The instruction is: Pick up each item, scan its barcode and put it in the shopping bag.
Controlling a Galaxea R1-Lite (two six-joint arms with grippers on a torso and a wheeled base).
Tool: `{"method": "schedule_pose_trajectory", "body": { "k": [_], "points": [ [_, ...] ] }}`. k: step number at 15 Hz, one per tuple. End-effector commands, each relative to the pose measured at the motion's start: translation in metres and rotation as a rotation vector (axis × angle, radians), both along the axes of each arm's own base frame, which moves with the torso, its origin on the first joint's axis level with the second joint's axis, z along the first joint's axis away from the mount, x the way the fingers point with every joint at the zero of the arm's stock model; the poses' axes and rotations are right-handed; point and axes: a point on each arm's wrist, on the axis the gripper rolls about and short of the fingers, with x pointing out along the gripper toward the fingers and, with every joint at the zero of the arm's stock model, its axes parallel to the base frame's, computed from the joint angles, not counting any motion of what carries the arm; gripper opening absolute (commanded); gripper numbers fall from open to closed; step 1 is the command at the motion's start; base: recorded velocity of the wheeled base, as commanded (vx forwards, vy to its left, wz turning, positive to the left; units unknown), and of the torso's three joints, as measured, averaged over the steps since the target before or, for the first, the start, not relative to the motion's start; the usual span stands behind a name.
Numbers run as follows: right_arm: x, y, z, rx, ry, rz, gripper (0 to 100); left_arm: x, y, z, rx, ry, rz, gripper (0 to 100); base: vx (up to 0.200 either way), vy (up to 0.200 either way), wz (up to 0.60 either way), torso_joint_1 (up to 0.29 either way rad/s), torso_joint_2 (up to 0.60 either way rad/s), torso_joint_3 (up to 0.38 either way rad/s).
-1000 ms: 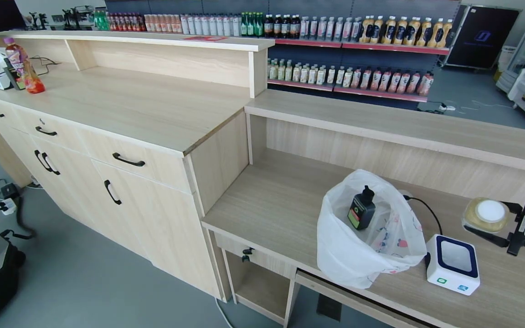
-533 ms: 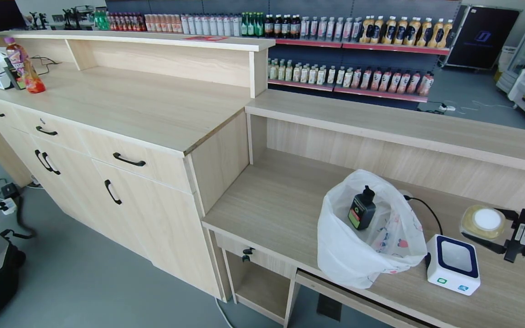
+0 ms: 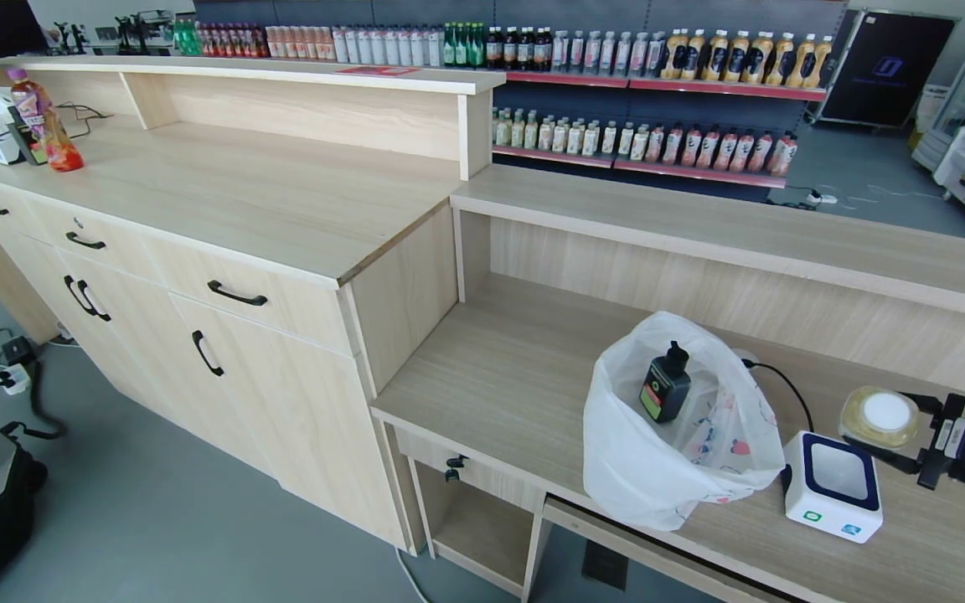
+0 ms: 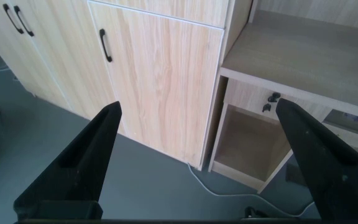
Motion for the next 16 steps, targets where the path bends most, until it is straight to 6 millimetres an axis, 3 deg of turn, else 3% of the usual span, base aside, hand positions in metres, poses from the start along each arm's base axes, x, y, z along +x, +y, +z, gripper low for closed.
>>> {"method": "schedule_pose_trajectory", "body": {
  "k": [1, 16],
  "points": [
    [0.002, -0.001, -0.004, 0.005, 0.006, 0.001, 0, 0.0, 0.0, 0.0, 0.0, 0.0, 0.0, 100, 0.0, 0.0, 0.0, 0.0, 0.0, 0.0],
    [0.024, 0.008, -0.011, -0.005, -0.005, 0.057, 0, 0.0, 0.0, 0.0, 0.0, 0.0, 0.0, 100, 0.0, 0.0, 0.0, 0.0, 0.0, 0.0]
  ]
}}
